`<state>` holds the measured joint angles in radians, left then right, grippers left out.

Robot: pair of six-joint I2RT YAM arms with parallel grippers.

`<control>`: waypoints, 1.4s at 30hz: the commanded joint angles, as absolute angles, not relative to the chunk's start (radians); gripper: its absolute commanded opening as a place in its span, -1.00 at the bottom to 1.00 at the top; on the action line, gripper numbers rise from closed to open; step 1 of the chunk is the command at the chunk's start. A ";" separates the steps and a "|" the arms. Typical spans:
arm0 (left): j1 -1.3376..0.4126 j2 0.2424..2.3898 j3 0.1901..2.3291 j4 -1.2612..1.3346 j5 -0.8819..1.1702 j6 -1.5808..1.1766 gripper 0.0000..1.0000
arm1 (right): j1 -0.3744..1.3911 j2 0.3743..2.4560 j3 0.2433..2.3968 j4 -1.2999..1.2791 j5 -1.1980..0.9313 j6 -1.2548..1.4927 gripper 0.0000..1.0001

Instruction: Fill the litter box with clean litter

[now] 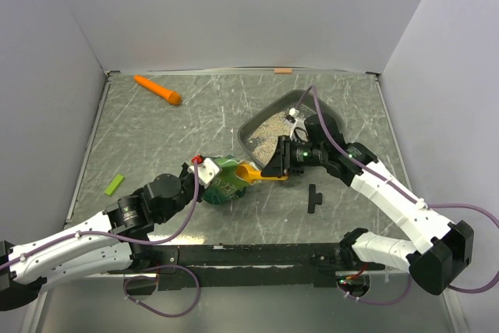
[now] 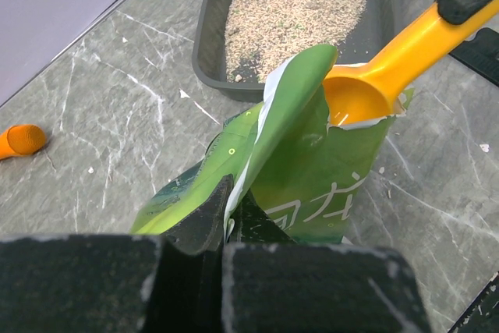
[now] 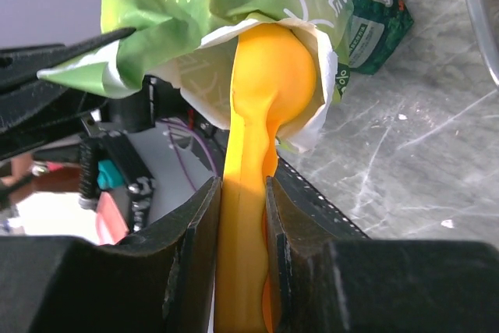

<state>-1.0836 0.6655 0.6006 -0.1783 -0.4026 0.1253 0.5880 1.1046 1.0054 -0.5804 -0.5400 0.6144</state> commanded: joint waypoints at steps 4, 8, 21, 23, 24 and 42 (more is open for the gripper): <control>-1.077 0.667 0.621 -0.227 -0.442 0.112 -0.98 | 0.522 1.060 0.927 -0.456 -0.449 0.732 -0.71; -1.077 0.666 0.620 -0.227 -0.446 0.115 -0.99 | 0.517 1.052 0.882 -0.413 -0.462 0.775 -0.60; -1.078 0.670 0.621 -0.229 -0.446 0.112 -0.99 | 0.515 1.043 0.761 -0.215 -0.480 0.956 -0.34; -1.077 0.670 0.620 -0.230 -0.448 0.112 -0.98 | 0.514 1.035 0.765 -0.218 -0.460 0.962 -0.22; -1.077 0.670 0.620 -0.229 -0.448 0.112 -0.98 | 0.512 1.032 0.765 -0.218 -0.454 0.968 -0.21; -1.077 0.673 0.621 -0.233 -0.454 0.112 -0.99 | 0.518 1.032 0.693 -0.123 -0.492 1.040 -0.32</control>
<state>-1.0836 0.6712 0.6006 -0.1852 -0.4091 0.1181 0.5163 1.0348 0.7090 -0.1886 -0.4641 1.0161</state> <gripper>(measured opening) 0.012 0.415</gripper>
